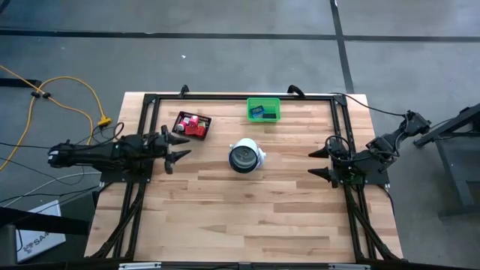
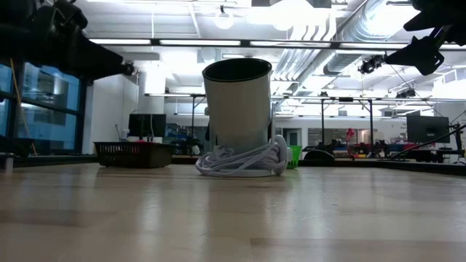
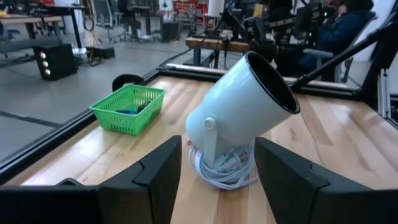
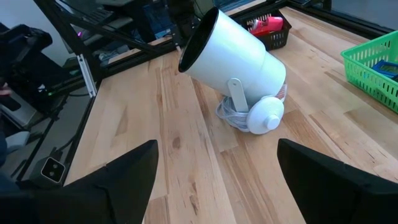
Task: Pick & Place Office items
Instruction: Return to Home Position
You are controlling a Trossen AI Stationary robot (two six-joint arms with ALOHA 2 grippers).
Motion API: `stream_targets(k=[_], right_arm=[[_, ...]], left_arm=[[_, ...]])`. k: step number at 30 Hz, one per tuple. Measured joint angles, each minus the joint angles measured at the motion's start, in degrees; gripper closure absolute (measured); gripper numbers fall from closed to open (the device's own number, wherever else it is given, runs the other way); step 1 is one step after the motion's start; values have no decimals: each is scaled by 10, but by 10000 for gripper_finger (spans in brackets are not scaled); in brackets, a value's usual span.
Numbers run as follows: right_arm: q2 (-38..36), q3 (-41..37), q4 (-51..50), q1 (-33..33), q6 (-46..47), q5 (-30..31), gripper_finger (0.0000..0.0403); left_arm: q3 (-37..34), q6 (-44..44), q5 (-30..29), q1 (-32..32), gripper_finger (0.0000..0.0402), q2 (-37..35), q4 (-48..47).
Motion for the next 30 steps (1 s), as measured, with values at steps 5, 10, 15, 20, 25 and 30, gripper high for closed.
stream_targets(k=[5,10,15,20,25,30], right_arm=[[0,0,0,0,0,0,86],[0,0,0,0,0,0,86],[0,0,0,0,0,0,86],[0,0,0,0,0,0,86],[0,0,0,0,0,0,86],[0,0,0,0,0,0,86]], left_arm=[[-32,1,0,0,206,-53,1],[-57,3,13,0,206,-78,32],[-64,-1,31,0,206,-77,42],[-64,-3,42,0,206,-77,36],[-64,-12,65,0,206,-77,29],[-64,-28,75,0,206,-77,25]])
